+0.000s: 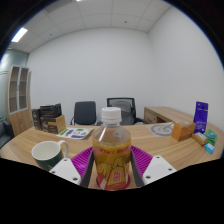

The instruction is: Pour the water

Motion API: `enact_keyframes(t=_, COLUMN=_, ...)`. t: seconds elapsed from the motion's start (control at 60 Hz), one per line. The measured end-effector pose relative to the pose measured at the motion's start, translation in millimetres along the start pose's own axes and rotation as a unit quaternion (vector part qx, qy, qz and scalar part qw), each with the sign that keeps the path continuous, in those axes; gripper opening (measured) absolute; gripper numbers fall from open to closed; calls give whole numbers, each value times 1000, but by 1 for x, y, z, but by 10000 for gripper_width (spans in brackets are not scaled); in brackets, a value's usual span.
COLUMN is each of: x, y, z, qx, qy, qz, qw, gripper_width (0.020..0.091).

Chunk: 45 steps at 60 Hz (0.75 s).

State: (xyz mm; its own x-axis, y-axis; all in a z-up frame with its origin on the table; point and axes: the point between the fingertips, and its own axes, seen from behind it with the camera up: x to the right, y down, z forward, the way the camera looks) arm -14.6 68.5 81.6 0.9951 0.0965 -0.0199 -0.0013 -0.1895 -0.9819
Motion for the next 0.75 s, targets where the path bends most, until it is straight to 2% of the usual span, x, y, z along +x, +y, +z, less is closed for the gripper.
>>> enact_keyframes(t=0.067, x=4, y=9, z=-6, qx=-35, qy=1, qz=-7, qw=999, gripper_width=852)
enact_keyframes(t=0.117, x=6, y=3, z=-13, qx=-33, qy=0, qz=-9, qw=999, gripper_width=822)
enact_keyframes(t=0.2, x=9, y=-3, z=-34, qx=-30, qy=0, qz=-8, qw=1000, gripper_width=856)
enact_keyframes(t=0.4, x=-3, y=-7, z=-112, qx=-21, qy=-37, qz=-4, qw=999, gripper_width=849)
enact_keyframes(t=0.5, x=-4, y=-7, z=-152, qx=-15, qy=-39, qz=0, qw=999, gripper_width=848)
enact_keyframes(t=0.75, x=-2, y=15, z=-224, qx=-17, qy=-44, qz=15, qw=999, gripper_width=841)
